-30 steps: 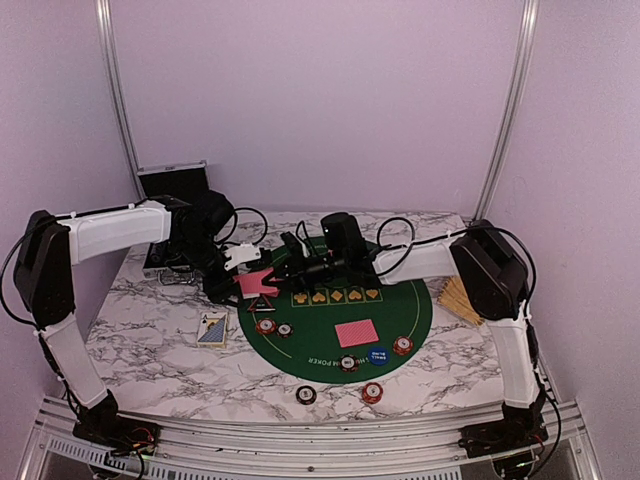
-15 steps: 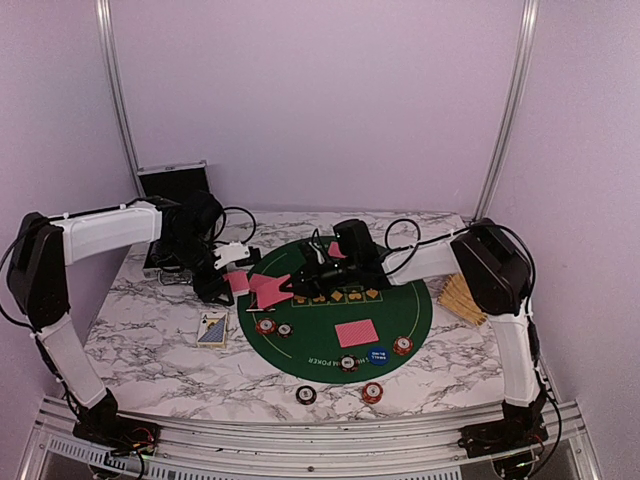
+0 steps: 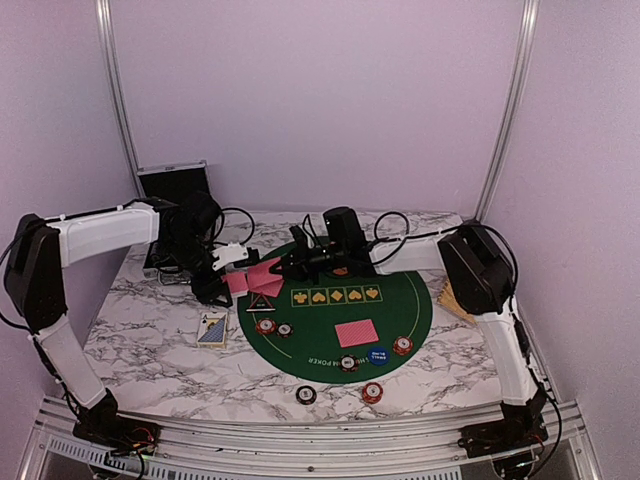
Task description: Distribute texas hold em gaming equipment
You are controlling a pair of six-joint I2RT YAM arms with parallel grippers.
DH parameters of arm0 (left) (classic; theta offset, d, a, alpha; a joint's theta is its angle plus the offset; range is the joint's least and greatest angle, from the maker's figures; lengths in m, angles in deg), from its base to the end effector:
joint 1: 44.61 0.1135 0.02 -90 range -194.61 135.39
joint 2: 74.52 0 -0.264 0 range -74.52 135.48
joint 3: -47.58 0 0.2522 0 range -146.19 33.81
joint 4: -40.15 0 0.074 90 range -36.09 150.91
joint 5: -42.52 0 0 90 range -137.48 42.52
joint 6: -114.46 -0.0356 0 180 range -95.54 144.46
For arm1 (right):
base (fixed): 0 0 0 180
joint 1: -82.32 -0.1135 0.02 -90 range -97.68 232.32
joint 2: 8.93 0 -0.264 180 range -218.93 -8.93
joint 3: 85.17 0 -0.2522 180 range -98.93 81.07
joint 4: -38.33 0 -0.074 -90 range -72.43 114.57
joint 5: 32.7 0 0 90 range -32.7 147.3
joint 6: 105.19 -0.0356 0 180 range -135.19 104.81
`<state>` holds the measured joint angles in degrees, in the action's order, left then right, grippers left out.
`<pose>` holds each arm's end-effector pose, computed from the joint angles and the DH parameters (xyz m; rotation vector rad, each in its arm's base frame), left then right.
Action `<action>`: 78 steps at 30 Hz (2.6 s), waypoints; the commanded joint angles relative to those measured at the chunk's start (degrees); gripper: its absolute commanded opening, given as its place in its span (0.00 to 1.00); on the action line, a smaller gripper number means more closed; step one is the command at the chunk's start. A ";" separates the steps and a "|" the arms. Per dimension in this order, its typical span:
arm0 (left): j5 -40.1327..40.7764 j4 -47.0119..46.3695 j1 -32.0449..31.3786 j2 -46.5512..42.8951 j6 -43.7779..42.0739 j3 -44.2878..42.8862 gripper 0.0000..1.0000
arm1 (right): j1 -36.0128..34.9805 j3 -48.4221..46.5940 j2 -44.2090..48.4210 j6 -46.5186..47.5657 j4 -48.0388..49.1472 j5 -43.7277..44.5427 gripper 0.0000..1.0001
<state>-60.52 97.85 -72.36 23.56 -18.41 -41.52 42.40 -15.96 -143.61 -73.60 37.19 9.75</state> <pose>0.3053 -0.1697 0.2357 1.6127 2.1666 -0.2326 0.3858 0.3571 0.1576 -0.2708 2.4057 1.7943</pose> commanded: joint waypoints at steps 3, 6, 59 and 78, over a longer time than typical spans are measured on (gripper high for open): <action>-1.90 0.44 0.31 -2.68 -0.26 1.40 0.00 | 0.56 -8.14 -8.23 -0.97 0.07 3.92 0.00; -2.04 0.42 0.28 -2.99 -0.28 1.42 0.00 | 0.46 -11.48 -11.03 -1.82 0.19 5.35 0.00; -3.69 1.01 0.06 -2.52 0.74 0.68 0.00 | 0.05 -8.84 -0.13 19.08 -22.99 14.38 0.99; -4.02 0.77 -0.51 -1.86 2.31 -0.38 0.00 | -3.87 11.45 10.50 8.15 0.24 3.70 0.99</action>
<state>-63.08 97.94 -72.42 22.08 -17.08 -40.16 39.69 -6.26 -134.75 -58.63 26.89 18.89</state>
